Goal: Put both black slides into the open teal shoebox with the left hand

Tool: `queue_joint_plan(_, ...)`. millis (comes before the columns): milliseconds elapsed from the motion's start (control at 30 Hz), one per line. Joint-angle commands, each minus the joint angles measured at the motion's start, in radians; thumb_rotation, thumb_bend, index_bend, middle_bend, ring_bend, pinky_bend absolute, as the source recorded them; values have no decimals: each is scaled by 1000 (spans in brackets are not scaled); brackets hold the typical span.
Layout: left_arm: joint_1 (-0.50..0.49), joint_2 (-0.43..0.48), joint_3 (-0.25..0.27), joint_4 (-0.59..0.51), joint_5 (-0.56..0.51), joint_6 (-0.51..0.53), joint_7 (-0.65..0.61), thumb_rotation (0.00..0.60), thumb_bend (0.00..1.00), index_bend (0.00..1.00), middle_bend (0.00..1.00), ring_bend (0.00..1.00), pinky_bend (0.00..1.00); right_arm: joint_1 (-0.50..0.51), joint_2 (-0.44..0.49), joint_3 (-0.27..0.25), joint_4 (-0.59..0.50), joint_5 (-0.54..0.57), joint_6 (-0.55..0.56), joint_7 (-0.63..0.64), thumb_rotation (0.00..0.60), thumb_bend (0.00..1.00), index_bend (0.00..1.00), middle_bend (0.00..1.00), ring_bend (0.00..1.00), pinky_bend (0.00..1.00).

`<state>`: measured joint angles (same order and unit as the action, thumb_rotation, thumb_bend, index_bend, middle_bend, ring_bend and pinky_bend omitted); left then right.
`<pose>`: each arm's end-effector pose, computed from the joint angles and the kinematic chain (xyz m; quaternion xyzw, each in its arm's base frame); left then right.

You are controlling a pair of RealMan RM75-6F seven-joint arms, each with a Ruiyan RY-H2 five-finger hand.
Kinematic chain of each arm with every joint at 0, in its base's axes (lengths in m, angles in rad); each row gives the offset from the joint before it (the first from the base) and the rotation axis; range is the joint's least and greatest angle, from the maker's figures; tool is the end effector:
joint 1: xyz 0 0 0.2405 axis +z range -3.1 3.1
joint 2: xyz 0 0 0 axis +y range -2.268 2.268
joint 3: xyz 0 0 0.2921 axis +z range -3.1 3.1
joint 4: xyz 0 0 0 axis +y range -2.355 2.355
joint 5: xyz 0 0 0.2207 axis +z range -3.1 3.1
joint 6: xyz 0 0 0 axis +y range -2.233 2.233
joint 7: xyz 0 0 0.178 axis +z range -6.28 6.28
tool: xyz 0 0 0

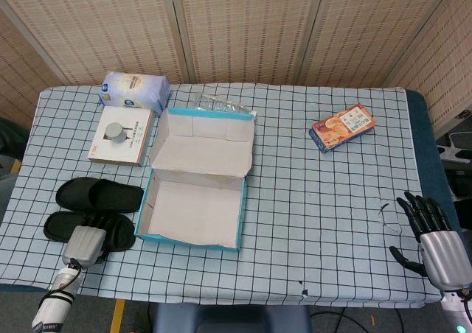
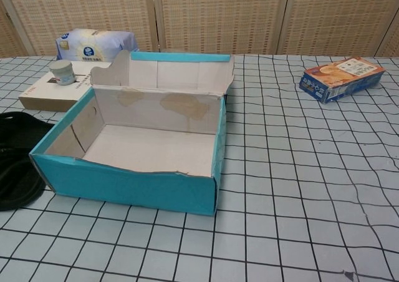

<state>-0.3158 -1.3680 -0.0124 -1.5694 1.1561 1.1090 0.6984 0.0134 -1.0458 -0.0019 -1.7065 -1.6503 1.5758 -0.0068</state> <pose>-0.3428 0.2693 0.0204 -0.7487 -0.3405 -0.1413 0.5508 -0.3209 -0.1813 0.1779 0.6132 -0.3709 0.4120 0.5627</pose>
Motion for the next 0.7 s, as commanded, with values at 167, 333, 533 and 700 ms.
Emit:
queue_joint_plan(167,-13,10,4,5,-14,-12,-24,600,473,382,490,437,541,2,-2,-1,-3,2,-10,-5,592,157,0,0,0,0)
queue_joint_plan(333,-9,21,6,15,6,14,-55,600,528,455,611,550,615,4,-4,-3,-6,1,-16,-11,592,157,0,0,0,0)
queue_joint_plan(533,8,57,11,-5,73,84,-97,600,535,515,682,612,664,3,-7,-6,-11,-5,-16,-21,593,158,0,0,0,0)
queue_joint_plan(700,29,90,19,-39,128,150,-109,600,545,552,713,636,686,2,-8,-7,-13,-7,-16,-26,592,157,0,0,0,0)
